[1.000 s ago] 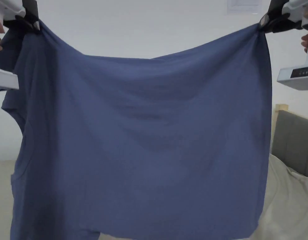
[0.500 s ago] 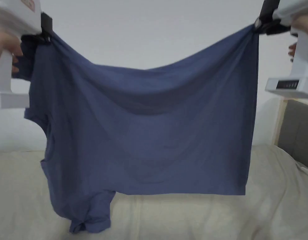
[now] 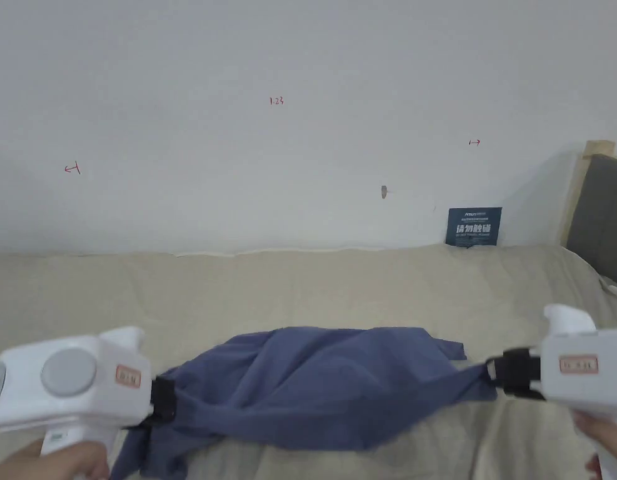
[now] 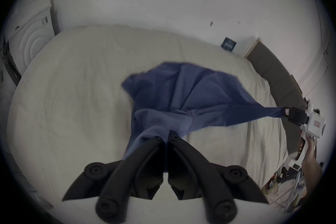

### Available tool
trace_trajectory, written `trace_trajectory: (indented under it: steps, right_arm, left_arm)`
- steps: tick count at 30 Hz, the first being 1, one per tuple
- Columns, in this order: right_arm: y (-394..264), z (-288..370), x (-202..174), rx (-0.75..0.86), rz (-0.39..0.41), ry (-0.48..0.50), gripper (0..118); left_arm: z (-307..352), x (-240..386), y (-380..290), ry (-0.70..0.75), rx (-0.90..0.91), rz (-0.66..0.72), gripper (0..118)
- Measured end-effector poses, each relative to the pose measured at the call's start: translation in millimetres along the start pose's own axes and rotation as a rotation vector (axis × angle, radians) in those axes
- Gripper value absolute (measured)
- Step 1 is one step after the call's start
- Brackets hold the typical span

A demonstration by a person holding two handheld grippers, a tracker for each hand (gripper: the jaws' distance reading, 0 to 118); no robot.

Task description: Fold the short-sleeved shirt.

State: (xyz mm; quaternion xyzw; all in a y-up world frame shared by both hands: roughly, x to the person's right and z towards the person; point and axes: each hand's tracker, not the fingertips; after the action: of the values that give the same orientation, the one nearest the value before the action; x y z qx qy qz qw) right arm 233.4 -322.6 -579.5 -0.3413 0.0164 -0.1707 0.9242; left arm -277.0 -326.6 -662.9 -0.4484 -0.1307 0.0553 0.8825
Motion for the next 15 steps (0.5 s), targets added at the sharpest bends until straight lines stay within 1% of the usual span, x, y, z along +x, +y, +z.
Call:
trace_trajectory:
  steps: [2,3,4,6,7,10,11,13,14,15]
  right_arm:
    - [-27.2,15.0,5.0,-0.011,0.019,0.008,5]
    - [-39.6,28.6,7.2,-0.018,0.060,0.127,5]
    - [-47.7,41.7,9.5,-0.012,0.062,0.127,5]
    - [-58.5,73.3,14.1,0.003,0.092,0.146,5]
    - [-62.8,96.6,6.8,0.021,0.107,0.068,5]
    - [-71.3,147.8,-2.2,0.051,0.091,0.103,5]
    - [-65.3,159.6,6.9,0.060,0.082,0.124,5]
    - [-73.6,183.5,5.5,0.070,0.098,0.118,5]
    - [-80.2,194.1,6.6,0.067,0.099,0.118,5]
    - [-82.9,199.1,16.0,0.056,0.088,0.120,5]
  left_arm:
    - [6.8,-13.1,-23.9,-0.048,-0.029,0.054,3]
    - [14.2,-18.0,-33.4,-0.050,-0.027,0.055,3]
    - [22.7,-19.1,-42.2,-0.047,-0.024,0.051,3]
    - [46.2,-25.6,-55.2,-0.050,-0.010,0.039,3]
    - [56.7,-28.3,-58.9,-0.059,0.002,0.037,3]
    - [104.0,-20.8,-74.8,-0.075,0.046,-0.005,3]
    - [118.7,-17.2,-78.8,-0.055,0.066,-0.051,3]
    - [138.5,-15.4,-86.2,-0.051,0.075,-0.114,3]
    - [146.5,-14.0,-93.1,-0.039,0.068,-0.121,3]
    - [153.0,-13.3,-101.0,-0.034,0.061,-0.129,3]
